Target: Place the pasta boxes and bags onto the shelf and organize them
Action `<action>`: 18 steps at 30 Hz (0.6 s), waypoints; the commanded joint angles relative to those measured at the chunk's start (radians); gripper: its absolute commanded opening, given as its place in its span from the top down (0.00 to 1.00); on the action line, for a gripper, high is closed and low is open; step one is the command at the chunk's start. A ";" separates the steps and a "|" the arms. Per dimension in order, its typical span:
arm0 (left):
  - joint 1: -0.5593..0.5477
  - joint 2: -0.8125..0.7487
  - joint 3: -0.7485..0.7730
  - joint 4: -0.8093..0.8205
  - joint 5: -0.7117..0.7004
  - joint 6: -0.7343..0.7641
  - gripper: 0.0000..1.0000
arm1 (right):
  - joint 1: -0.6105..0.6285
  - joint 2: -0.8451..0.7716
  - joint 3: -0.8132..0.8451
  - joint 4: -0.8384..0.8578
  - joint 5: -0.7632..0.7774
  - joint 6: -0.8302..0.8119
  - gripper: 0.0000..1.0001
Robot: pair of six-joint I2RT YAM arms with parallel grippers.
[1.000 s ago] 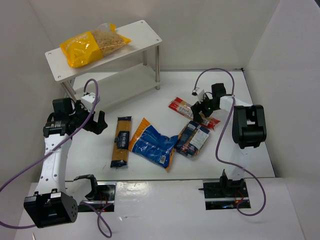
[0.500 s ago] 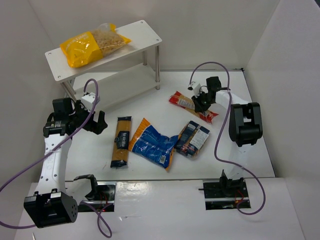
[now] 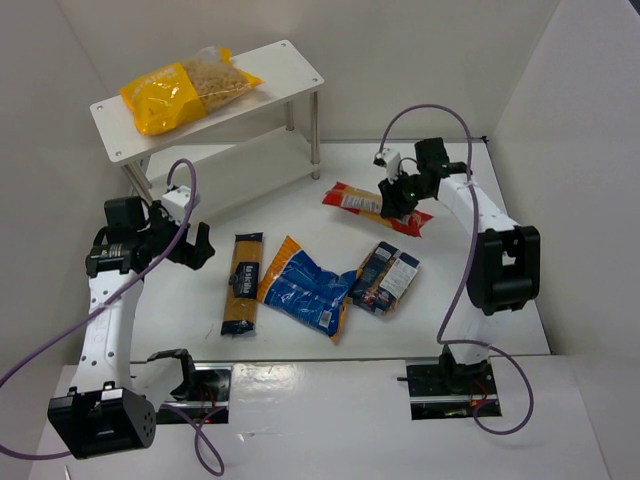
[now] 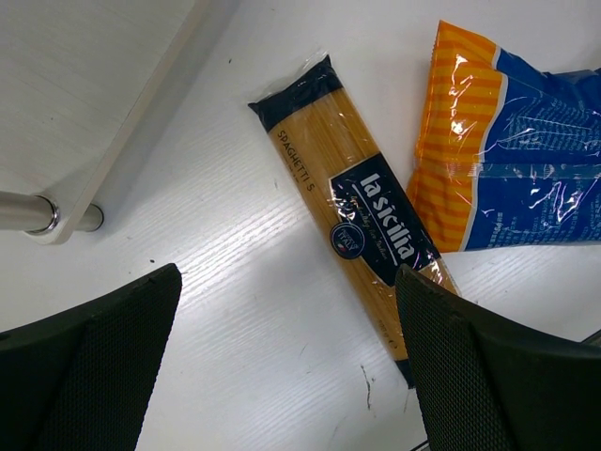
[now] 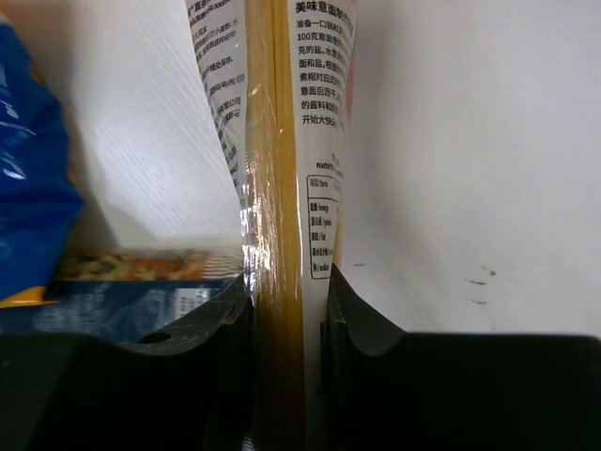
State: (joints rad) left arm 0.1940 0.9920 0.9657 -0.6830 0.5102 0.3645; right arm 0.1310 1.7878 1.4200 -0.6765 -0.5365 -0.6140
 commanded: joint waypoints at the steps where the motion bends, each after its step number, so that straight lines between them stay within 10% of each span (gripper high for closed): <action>1: 0.004 -0.027 -0.005 0.011 0.021 0.016 0.00 | 0.019 -0.171 0.105 0.068 -0.128 0.075 1.00; 18: 0.146 -0.210 -0.036 0.059 -0.024 -0.062 0.00 | 0.234 -0.206 0.272 0.218 0.030 0.295 1.00</action>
State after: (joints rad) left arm 0.3016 0.8371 0.9340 -0.6659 0.4877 0.3351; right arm 0.3309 1.5944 1.5826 -0.6464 -0.5339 -0.3939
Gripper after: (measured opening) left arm 1.001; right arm 0.346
